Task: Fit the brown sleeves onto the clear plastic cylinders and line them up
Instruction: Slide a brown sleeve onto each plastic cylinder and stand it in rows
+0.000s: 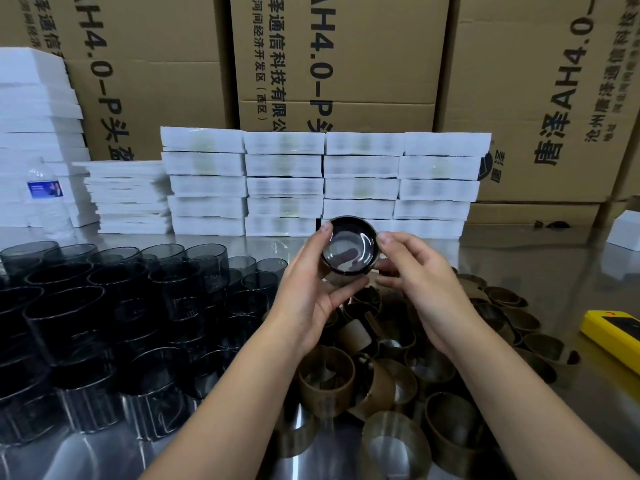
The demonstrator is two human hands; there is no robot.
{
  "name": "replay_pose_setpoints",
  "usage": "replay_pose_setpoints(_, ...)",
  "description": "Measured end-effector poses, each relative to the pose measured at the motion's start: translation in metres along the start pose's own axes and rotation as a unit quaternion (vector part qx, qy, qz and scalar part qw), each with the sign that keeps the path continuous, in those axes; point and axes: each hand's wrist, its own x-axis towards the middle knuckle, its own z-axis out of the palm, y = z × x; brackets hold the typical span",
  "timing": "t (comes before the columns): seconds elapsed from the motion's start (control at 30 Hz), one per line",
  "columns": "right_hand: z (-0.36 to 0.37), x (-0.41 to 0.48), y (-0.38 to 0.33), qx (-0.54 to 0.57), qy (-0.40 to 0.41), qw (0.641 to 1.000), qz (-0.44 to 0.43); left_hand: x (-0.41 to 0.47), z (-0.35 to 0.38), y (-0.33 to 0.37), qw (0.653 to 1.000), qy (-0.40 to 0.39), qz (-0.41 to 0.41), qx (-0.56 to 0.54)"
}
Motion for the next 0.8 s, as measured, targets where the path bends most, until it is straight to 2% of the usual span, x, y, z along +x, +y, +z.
replay_pose_setpoints(0.17, 0.006, -0.001, 0.001, -0.022, -0.027, 0.997, 0.062, 0.001, 0.003, 0.001, 1.000, 0.018, -0.005, 0.001)
replay_pose_setpoints(0.4, 0.007, -0.002, 0.000, -0.030, -0.018, 0.998, 0.045, 0.002, 0.004, -0.001, 1.000, 0.013, 0.000, 0.002)
replay_pose_setpoints(0.8, 0.013, -0.001, 0.010, -0.077, -0.008, 0.997, 0.015, 0.005, 0.000, -0.009, 0.996, 0.042, 0.017, 0.078)
